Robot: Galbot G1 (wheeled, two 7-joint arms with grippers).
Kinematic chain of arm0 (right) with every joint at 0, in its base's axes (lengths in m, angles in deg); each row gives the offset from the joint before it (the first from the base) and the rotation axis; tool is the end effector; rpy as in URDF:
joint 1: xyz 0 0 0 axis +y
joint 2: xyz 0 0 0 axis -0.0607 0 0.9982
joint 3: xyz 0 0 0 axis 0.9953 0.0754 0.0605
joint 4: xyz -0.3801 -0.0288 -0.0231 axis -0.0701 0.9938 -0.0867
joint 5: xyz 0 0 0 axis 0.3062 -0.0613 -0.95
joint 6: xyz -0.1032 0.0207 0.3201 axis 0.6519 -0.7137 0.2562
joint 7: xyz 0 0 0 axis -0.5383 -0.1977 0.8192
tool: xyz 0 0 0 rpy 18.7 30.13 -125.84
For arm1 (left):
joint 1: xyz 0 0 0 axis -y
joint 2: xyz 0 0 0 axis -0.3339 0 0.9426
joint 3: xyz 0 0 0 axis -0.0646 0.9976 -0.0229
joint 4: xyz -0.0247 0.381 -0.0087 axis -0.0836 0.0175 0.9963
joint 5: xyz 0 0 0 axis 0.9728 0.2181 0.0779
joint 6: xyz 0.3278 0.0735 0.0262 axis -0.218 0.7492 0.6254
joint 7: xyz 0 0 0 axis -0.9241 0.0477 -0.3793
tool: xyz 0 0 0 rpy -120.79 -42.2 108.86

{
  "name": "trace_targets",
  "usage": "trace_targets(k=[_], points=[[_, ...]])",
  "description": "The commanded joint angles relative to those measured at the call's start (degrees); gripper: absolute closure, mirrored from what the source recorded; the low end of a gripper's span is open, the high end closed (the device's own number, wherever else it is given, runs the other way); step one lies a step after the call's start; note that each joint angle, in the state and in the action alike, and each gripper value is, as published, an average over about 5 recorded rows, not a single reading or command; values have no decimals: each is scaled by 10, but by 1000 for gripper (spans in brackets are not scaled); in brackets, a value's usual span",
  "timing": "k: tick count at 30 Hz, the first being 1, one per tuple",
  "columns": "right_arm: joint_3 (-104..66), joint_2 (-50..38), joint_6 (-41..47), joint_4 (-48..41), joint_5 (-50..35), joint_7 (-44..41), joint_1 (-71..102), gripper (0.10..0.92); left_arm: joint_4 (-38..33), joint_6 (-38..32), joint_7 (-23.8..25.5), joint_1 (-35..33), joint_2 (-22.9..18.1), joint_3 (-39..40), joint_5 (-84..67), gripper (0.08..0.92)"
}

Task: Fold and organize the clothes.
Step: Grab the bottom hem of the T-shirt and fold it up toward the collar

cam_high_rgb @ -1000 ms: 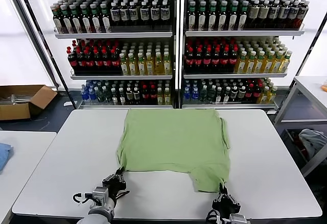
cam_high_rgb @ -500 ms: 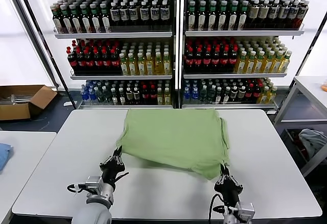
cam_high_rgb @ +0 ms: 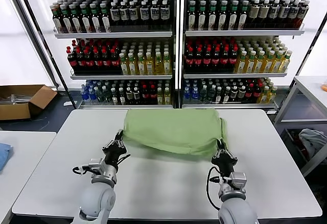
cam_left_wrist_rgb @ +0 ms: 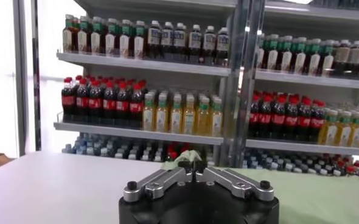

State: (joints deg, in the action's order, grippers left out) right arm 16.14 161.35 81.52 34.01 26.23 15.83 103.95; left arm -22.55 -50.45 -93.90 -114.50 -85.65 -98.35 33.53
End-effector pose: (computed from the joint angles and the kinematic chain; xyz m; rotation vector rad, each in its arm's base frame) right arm 0.2555 -0.0053 -0.3259 -0.0686 -3.0277 0.0241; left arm 0.2976 0.0075 -0.3311 -0.0496 -2.9718 0.1683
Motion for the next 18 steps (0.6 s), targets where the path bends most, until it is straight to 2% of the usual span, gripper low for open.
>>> trace_targets(k=[1,18], points=[[13,-14,0,-142,-7,-14,-137,918,119,18,-20,91,-5,15,-13,917],[30,6,21,-220,-5,-20,-214,918,172,29,-22,126,-4,23,1,917]])
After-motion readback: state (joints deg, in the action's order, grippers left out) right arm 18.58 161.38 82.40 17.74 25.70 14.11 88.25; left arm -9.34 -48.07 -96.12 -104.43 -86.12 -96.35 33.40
